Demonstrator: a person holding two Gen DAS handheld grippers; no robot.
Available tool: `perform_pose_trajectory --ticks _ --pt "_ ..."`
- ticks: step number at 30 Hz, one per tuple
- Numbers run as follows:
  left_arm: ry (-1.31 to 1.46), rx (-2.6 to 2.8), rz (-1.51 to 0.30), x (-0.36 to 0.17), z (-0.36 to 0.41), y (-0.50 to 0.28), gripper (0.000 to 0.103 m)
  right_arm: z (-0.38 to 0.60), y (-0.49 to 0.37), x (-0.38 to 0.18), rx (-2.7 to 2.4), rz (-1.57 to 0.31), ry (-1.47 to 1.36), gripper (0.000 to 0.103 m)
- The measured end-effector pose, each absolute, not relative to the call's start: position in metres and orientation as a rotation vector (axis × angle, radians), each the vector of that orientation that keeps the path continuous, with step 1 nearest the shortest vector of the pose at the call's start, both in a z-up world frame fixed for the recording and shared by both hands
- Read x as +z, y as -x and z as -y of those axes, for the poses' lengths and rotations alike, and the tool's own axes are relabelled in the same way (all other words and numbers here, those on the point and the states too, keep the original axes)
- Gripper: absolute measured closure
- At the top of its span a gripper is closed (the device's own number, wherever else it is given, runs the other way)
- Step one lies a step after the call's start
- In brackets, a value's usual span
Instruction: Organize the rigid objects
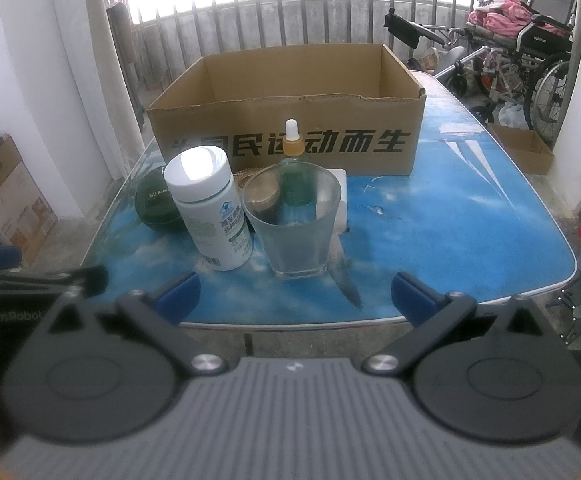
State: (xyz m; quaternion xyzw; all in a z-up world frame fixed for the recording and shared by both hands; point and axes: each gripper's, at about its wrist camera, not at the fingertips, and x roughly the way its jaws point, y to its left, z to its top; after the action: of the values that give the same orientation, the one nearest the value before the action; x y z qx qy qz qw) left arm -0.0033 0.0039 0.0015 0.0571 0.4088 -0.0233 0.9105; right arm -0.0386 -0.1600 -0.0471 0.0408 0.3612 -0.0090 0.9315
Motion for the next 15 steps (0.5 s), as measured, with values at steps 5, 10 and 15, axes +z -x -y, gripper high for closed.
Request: perform_pose_trajectory --ticks 5,10,15 --pt "-0.118 -0.048 -0.844 0.0015 -0.0037 0.0029 0.003 0.1597 0.0378 -0.0473 -0.018 -0.741 -0.083 0.001" --pt "-0.119 -0.048 -0.844 0.0016 -0.004 0.0033 0.003 0.1596 0.0376 -0.0473 -0.017 -0.74 -0.084 0.001" --pt "-0.118 -0.048 -0.844 0.0013 -0.0035 0.0029 0.003 0.1595 0.0376 -0.0473 -0.018 -0.74 -0.083 0.001"
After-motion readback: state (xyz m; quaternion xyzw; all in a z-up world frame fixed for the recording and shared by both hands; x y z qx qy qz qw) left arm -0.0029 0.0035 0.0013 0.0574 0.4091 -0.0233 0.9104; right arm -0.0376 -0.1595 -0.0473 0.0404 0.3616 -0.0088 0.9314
